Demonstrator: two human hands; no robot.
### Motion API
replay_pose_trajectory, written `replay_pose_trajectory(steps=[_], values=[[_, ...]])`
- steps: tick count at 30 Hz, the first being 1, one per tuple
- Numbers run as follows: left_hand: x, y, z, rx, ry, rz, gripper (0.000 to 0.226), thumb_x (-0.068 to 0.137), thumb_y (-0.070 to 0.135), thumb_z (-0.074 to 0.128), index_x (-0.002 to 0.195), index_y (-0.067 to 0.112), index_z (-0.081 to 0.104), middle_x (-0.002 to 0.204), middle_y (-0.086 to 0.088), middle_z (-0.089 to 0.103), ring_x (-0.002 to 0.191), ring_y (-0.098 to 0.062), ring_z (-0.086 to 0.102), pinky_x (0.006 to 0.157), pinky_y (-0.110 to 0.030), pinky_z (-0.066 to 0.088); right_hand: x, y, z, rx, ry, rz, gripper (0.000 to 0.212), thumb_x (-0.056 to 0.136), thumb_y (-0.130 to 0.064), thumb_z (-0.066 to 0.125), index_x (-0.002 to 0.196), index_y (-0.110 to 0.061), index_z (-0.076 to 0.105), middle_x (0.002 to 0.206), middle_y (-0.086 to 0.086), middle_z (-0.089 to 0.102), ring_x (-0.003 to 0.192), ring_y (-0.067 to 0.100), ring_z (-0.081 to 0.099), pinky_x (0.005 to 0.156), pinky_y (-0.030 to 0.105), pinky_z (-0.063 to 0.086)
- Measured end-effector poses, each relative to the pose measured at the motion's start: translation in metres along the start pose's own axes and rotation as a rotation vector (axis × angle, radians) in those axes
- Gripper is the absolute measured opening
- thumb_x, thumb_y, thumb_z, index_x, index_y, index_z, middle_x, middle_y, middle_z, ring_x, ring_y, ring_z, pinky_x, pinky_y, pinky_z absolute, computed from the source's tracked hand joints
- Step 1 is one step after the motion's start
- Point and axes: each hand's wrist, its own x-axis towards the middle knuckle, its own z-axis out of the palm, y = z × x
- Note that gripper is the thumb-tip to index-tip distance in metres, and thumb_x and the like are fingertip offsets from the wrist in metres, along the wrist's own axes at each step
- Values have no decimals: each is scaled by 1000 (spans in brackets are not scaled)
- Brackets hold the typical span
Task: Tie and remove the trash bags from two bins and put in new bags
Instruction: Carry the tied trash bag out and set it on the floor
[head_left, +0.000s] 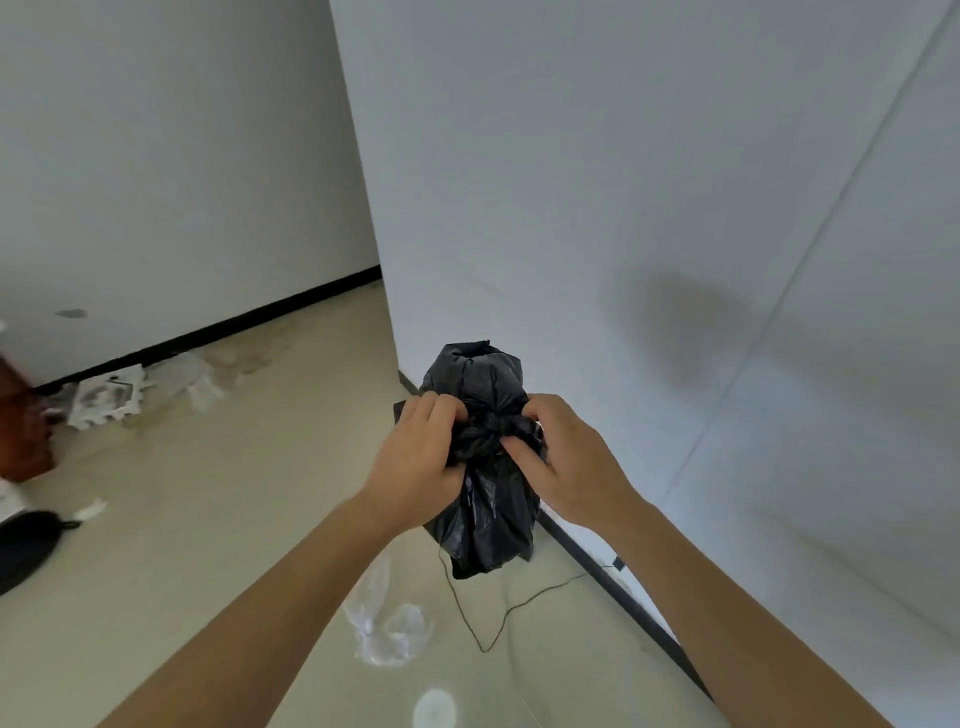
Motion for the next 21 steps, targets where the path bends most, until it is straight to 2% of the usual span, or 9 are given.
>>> replay_pose_trajectory(steps=[3, 6, 9, 12, 15, 17, 21], values=[[6, -72, -37, 105, 35, -22, 42, 68, 4, 65, 108, 7, 54, 101, -5, 52, 93, -21, 43, 77, -22, 30, 62, -35, 43, 35, -46, -56, 21, 99, -39, 55, 110, -23, 49, 104, -8, 53, 65, 1, 47, 62, 15, 36], [16, -138, -55, 179, 45, -57, 43, 66, 6, 67, 108, 7, 56, 101, -7, 53, 92, -26, 46, 80, -25, 33, 118, -56, 88, 45, -85, -125, 20, 99, -36, 55, 109, -20, 48, 102, -6, 53, 68, 0, 48, 62, 13, 35], [31, -205, -65, 226, 40, -107, 40, 68, 10, 66, 106, 9, 55, 101, -6, 51, 91, -26, 45, 78, -29, 37, 179, -67, 137, 79, -122, -169, 19, 99, -34, 56, 108, -18, 49, 105, -3, 54, 79, 7, 53, 69, 16, 42], [55, -277, -82, 279, 21, -166, 36, 70, 13, 63, 104, 11, 54, 100, -5, 50, 90, -27, 46, 76, -34, 41, 250, -79, 190, 133, -138, -216, 19, 99, -33, 57, 108, -18, 49, 107, -3, 55, 87, 9, 53, 75, 12, 41], [83, -348, -112, 305, 11, -235, 35, 70, 15, 60, 104, 11, 53, 101, -5, 50, 91, -28, 47, 77, -38, 45, 327, -102, 237, 176, -183, -251, 18, 99, -35, 55, 106, -20, 49, 108, -3, 55, 89, 10, 54, 77, 23, 46], [104, -392, -140, 346, 7, -263, 39, 70, 14, 67, 106, 11, 54, 103, -5, 50, 94, -27, 47, 79, -36, 45, 381, -126, 261, 193, -210, -284, 18, 99, -35, 55, 104, -19, 48, 102, -5, 54, 84, 9, 53, 73, 24, 45], [131, -483, -191, 400, 36, -379, 45, 70, 19, 76, 109, 12, 55, 108, -6, 52, 100, -27, 46, 84, -37, 43, 478, -178, 305, 199, -270, -336, 19, 99, -38, 53, 101, -20, 47, 91, -9, 48, 73, 5, 49, 62, 15, 37]])
